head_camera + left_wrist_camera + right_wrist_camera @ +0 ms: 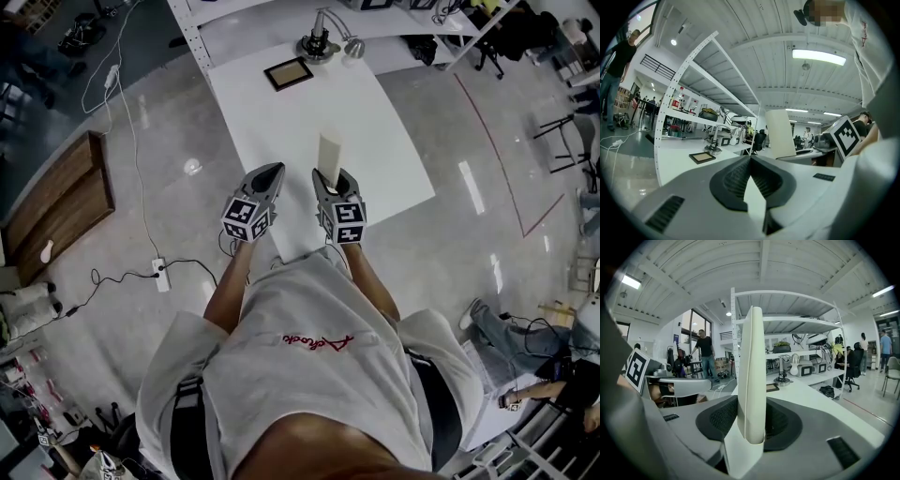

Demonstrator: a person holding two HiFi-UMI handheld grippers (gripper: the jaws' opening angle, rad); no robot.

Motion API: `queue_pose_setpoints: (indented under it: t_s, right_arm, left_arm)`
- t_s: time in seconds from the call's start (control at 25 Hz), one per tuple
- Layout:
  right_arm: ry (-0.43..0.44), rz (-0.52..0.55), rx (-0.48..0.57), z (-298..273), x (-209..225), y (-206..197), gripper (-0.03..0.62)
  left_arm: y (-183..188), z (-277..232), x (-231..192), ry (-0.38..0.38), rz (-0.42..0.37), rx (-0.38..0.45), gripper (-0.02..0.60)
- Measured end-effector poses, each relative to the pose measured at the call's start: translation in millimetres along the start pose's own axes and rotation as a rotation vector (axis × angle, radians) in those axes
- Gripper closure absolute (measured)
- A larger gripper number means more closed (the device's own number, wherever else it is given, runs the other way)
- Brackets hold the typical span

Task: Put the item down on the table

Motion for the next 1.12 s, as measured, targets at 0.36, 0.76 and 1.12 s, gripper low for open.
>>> queue_pose_setpoints:
  t_s: [0.36,0.76,1.12]
  right_arm:
    - [0.004,-0.013,-0.054,4.1,0.9,-23.4,0.421]
    - [0.000,-0.026,-0.154,23.0,2.5,-70.0,0.421]
    - [0.006,-0.024,-0.248,32.9,-0.8,-108.6,0.421]
  left_arm:
    - [-19.6,3.6,0.7,0.016,0.041,-0.028,0.563]
    - [-55.7,7.3,15.9,0.016,0.113,-0.082,0.563]
    - [-85.5,9.9,18.1,0.021,0.173,-0.112,0.562]
Point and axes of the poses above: the fingertips, and each gripper's own axes: z backward along the fingers, x to its right, y out of its top, the point moved 1 cm from there along z, backward along the fingers, and after that the axes turned 14 degrees about -y, right-handed, at the moved point
